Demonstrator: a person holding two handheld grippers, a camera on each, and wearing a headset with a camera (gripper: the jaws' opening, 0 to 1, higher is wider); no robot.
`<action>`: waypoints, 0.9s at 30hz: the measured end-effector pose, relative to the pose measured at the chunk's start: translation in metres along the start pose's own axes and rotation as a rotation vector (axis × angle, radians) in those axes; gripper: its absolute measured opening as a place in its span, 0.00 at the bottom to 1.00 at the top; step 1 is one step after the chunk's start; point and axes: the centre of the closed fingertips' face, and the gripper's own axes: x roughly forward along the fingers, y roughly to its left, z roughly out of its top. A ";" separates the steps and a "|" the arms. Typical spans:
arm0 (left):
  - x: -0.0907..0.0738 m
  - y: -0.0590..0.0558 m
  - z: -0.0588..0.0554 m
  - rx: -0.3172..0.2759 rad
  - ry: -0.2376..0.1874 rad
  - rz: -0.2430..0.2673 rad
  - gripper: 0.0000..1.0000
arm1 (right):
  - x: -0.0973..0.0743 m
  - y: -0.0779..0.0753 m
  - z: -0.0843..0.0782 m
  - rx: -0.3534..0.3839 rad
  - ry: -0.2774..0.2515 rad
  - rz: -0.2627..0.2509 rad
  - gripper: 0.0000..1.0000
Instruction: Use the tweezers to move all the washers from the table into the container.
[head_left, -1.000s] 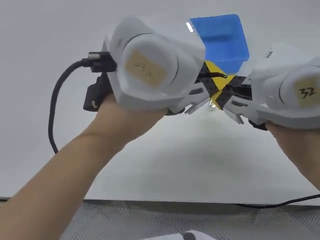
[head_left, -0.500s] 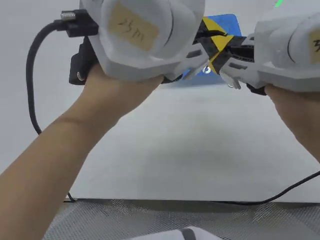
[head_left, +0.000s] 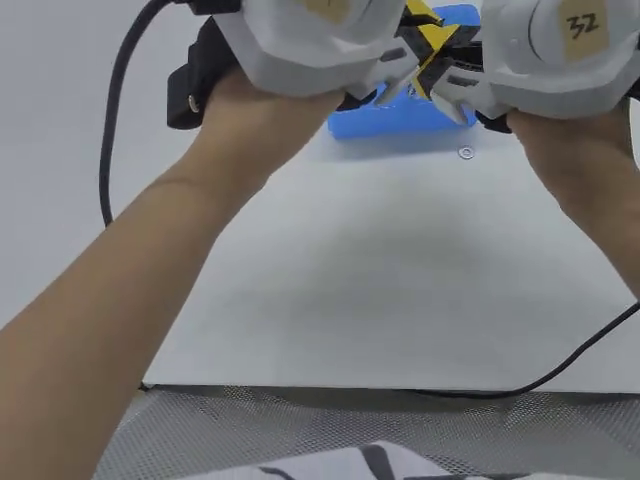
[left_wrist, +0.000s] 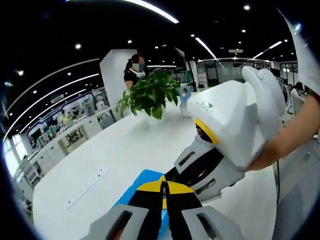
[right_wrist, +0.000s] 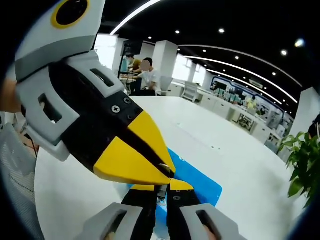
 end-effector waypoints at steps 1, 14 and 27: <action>0.002 0.001 -0.002 -0.002 0.002 0.000 0.00 | 0.003 -0.001 -0.002 0.015 -0.002 0.001 0.02; 0.026 0.022 -0.035 -0.013 0.060 -0.018 0.00 | 0.029 0.001 -0.024 0.067 0.039 0.015 0.03; 0.002 0.006 -0.010 0.014 0.028 -0.050 0.00 | 0.009 0.007 -0.008 0.109 -0.025 0.047 0.05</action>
